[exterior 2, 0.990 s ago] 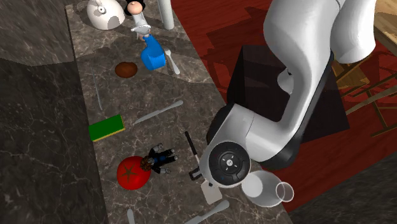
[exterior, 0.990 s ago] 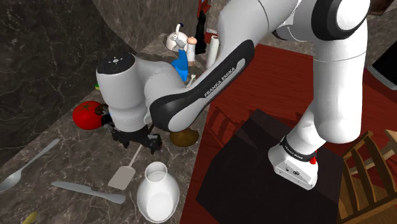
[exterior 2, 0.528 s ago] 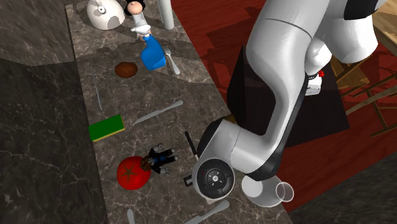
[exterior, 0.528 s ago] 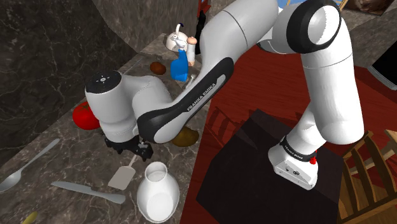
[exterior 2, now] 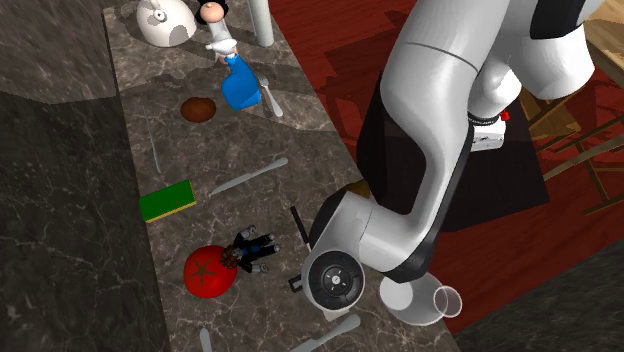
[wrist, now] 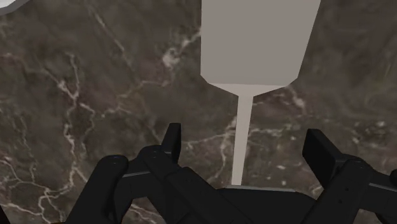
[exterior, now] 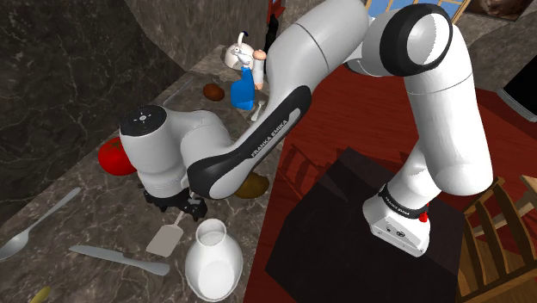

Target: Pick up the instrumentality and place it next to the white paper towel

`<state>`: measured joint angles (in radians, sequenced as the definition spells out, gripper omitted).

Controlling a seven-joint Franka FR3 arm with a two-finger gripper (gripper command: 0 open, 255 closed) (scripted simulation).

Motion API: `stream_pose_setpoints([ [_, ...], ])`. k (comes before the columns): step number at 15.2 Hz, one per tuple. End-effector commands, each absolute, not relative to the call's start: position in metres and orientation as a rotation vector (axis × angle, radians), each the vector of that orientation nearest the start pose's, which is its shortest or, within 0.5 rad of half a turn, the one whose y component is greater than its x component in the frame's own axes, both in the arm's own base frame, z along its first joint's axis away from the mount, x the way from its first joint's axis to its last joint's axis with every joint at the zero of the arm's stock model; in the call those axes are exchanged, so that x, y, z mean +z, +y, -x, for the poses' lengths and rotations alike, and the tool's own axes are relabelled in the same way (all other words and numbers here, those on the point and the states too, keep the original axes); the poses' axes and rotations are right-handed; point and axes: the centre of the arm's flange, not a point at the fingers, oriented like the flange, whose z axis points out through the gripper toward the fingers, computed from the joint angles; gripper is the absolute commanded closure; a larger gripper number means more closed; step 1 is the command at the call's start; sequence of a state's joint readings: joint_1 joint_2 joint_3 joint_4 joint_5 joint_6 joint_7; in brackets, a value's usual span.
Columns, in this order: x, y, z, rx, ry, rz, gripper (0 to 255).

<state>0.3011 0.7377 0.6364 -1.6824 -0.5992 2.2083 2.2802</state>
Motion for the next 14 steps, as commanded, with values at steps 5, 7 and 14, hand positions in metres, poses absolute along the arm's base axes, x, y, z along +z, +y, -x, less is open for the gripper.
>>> stream_pose_setpoints([
  [5,0.23,0.5,-0.45,-0.088,1.637,2.707,255],
  [7,0.23,0.5,-0.45,-0.088,1.637,2.707,255],
  [14,0.241,0.5,-0.45,-0.088,1.637,2.707,255],
])
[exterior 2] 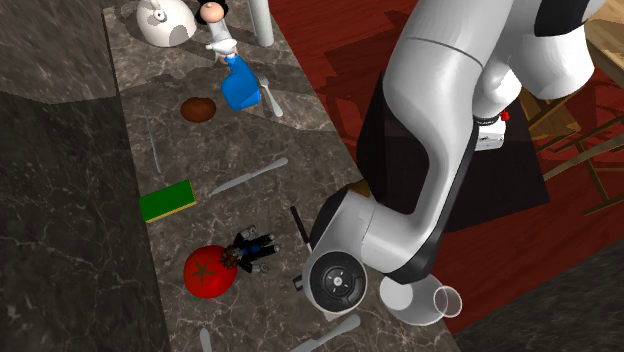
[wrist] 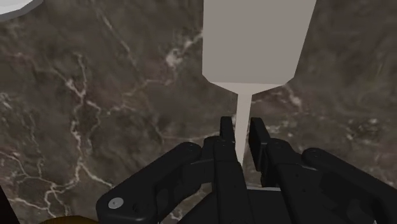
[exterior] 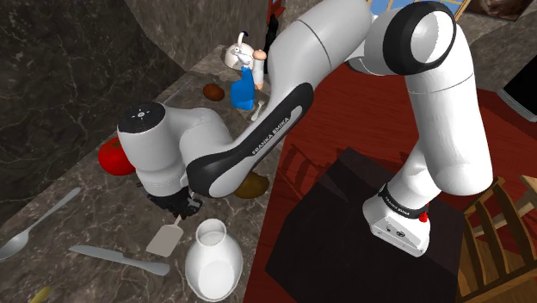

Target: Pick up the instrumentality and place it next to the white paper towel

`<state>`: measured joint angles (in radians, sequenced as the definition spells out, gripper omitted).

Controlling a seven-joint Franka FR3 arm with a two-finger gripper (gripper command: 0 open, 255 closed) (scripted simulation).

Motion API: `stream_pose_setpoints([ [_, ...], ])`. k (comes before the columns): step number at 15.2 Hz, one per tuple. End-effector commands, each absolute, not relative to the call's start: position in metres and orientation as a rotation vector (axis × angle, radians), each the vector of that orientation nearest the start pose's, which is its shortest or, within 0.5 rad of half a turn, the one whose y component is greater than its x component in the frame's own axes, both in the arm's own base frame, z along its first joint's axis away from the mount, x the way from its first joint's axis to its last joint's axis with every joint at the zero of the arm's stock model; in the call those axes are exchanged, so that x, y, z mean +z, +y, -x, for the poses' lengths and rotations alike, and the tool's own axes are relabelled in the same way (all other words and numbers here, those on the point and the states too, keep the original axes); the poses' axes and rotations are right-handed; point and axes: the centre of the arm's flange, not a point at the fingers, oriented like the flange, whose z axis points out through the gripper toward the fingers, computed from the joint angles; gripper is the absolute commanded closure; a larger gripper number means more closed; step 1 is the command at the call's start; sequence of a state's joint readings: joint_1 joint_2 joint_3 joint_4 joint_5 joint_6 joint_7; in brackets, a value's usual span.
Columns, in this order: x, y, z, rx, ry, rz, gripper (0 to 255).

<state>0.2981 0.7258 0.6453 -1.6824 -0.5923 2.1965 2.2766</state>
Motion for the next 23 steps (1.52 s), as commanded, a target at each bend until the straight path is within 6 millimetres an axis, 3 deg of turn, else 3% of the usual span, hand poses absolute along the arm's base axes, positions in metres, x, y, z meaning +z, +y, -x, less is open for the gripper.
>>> stream_pose_setpoints([
  [1,0.246,0.5,-0.45,-0.088,1.637,2.707,255],
  [23,0.362,0.5,-0.45,-0.088,1.637,2.707,255],
])
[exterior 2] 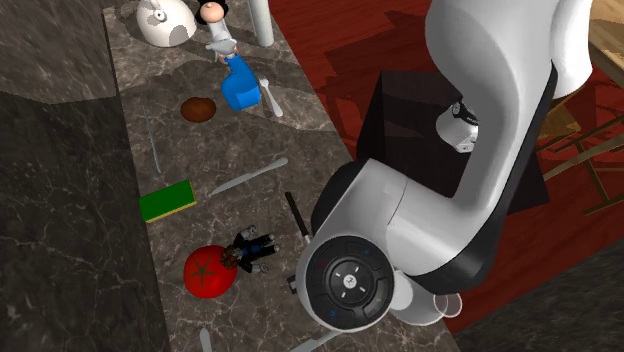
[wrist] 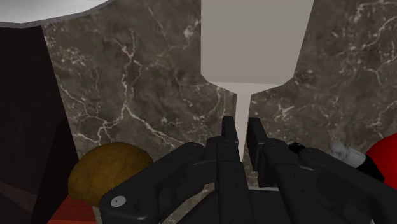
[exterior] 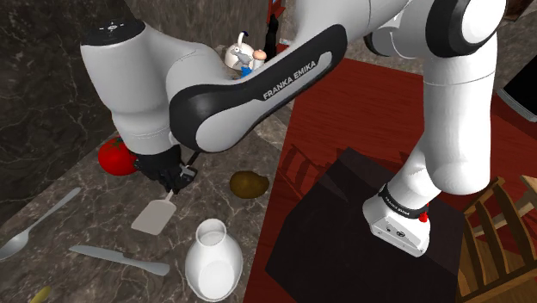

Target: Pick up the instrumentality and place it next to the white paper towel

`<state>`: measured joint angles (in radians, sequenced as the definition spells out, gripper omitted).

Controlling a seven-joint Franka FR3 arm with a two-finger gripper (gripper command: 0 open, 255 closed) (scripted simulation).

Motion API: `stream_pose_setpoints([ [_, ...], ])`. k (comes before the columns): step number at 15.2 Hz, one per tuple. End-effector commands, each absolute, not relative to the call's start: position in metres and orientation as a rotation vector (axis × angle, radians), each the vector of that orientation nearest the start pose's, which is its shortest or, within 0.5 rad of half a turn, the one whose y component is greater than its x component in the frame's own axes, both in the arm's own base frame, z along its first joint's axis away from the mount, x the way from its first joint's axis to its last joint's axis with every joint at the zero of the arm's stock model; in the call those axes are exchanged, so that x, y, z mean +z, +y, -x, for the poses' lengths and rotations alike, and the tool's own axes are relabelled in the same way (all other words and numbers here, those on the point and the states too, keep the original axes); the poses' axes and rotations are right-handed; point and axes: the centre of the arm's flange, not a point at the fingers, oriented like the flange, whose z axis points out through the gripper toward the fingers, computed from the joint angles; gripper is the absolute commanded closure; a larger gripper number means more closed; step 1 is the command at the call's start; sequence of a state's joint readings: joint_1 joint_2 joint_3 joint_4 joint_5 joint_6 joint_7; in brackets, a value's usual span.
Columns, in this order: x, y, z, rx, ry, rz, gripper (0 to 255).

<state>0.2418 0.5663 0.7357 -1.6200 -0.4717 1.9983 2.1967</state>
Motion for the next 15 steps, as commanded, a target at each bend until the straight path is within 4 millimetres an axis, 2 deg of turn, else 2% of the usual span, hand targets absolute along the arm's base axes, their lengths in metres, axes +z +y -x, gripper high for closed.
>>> stream_pose_setpoints([
  [1,0.367,0.5,-0.45,-0.088,1.637,2.707,255],
  [15,0.441,0.5,-0.45,-0.088,1.637,2.707,255],
])
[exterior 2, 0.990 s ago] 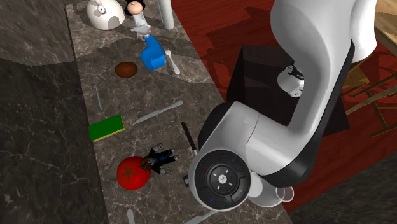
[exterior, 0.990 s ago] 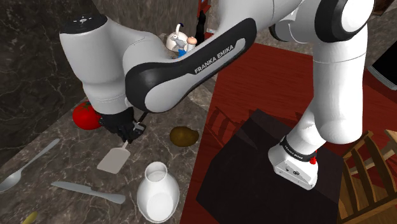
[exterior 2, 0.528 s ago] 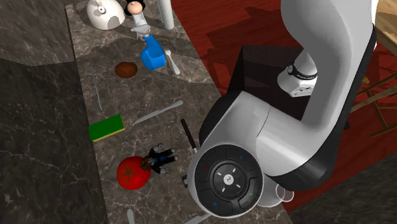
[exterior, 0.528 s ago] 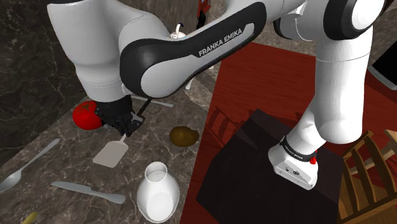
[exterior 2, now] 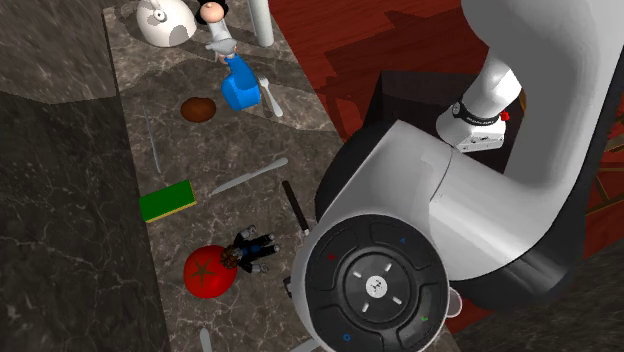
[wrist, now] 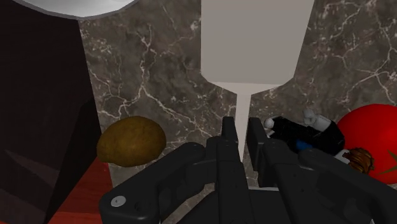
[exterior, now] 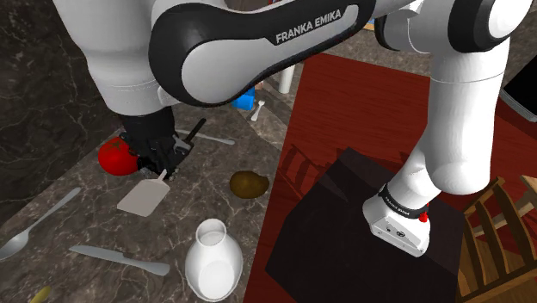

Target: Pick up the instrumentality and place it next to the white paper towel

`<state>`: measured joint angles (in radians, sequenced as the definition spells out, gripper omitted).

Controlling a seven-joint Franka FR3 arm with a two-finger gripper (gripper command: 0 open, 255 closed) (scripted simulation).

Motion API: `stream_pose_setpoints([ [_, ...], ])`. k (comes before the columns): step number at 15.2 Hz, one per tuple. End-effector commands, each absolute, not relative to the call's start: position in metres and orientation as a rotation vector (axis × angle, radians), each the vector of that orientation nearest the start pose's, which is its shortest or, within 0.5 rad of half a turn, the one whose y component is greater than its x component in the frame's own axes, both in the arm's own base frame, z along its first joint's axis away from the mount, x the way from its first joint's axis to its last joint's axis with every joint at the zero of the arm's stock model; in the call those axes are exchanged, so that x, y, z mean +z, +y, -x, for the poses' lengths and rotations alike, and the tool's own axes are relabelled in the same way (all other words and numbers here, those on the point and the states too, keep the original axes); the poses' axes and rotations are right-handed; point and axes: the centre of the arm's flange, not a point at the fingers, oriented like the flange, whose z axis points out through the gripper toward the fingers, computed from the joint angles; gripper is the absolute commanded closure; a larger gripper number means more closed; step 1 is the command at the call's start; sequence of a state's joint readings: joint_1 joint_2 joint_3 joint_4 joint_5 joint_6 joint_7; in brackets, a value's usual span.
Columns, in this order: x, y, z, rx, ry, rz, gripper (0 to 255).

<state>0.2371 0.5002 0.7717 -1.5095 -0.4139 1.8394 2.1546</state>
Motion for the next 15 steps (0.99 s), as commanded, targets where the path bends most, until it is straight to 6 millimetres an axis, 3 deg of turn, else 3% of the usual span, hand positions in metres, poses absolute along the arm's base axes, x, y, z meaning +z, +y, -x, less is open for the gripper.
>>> stream_pose_setpoints([
  [1,0.447,0.5,-0.45,-0.088,1.637,2.707,255],
  [14,0.514,0.5,-0.45,-0.088,1.637,2.707,255],
  [15,0.514,0.487,-0.453,-0.088,1.637,2.707,255],
])
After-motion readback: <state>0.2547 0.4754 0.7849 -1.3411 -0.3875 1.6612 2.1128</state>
